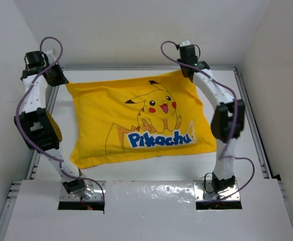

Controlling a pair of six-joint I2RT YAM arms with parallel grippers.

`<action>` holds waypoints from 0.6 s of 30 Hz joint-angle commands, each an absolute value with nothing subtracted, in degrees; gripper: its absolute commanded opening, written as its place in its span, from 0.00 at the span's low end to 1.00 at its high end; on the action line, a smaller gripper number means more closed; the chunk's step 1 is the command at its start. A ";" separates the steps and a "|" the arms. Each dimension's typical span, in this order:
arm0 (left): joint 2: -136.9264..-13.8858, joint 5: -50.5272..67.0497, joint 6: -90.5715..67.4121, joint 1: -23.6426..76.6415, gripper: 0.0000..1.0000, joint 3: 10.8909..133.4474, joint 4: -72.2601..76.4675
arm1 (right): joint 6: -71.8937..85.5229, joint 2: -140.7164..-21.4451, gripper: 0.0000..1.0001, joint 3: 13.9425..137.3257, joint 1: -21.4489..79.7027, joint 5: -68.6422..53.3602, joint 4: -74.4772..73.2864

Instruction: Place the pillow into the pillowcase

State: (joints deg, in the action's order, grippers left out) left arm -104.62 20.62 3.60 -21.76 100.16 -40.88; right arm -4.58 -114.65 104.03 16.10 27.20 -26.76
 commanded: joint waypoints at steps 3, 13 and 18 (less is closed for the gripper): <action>-124.23 3.28 4.05 -18.55 0.02 121.85 -30.22 | 0.55 -137.87 0.37 139.98 11.17 46.43 -21.81; -130.52 -4.66 4.66 -15.29 0.80 132.51 -32.32 | -9.84 -127.99 0.93 119.39 7.47 51.96 -5.98; -128.24 -4.04 6.23 -15.29 0.81 136.50 -37.61 | -4.75 -122.26 0.95 123.92 5.80 43.34 -15.98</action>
State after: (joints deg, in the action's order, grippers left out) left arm -136.88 -2.98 4.71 -15.77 132.77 -37.45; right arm -7.42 -130.15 119.57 5.65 47.64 -14.63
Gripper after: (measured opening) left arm 0.808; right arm 0.951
